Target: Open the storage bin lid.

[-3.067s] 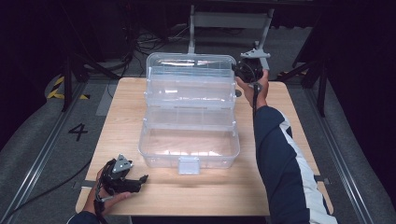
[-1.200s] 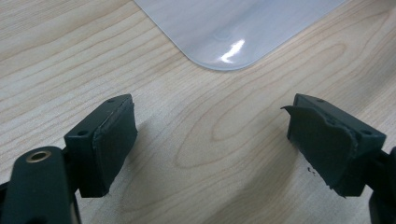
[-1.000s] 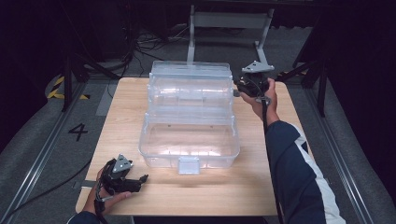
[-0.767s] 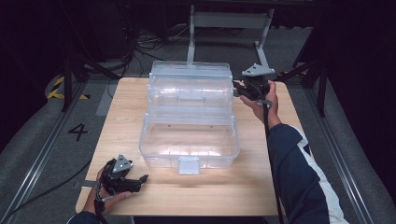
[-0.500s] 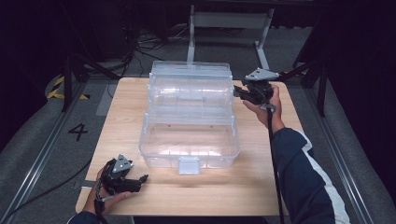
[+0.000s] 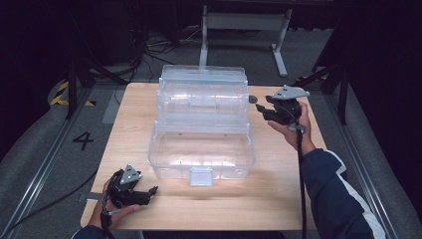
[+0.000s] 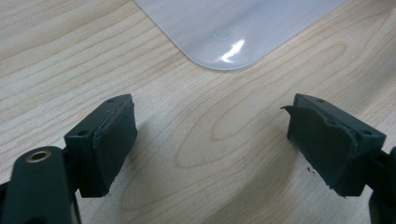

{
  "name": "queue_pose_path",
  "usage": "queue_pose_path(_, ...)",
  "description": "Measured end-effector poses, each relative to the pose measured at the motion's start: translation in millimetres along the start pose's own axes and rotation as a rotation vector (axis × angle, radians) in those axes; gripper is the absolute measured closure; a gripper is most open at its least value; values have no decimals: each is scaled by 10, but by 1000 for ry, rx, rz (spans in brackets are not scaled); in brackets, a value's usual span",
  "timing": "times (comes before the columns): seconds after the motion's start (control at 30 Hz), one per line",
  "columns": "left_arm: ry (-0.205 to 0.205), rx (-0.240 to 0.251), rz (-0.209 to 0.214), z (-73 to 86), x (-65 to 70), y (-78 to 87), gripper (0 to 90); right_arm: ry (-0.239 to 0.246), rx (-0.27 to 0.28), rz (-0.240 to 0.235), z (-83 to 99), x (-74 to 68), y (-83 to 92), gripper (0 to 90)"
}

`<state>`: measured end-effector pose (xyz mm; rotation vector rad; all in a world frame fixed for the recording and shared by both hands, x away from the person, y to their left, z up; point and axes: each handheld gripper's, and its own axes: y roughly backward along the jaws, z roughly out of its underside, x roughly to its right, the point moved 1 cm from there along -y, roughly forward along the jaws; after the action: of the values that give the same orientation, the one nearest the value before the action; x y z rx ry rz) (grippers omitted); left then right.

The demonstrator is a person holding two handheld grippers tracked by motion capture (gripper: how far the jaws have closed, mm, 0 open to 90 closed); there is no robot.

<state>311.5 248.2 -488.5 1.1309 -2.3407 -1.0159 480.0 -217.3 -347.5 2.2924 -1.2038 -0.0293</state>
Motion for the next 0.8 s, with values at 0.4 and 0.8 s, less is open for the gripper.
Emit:
queue_pose_path(0.4,9,3,-3,11,10,4,162,100,-66,-55,396,-265,217,442)
queue_pose_path(0.8,0,1,3,-14,-4,-21,153,120,-157,-90,1105,-428,456,371)
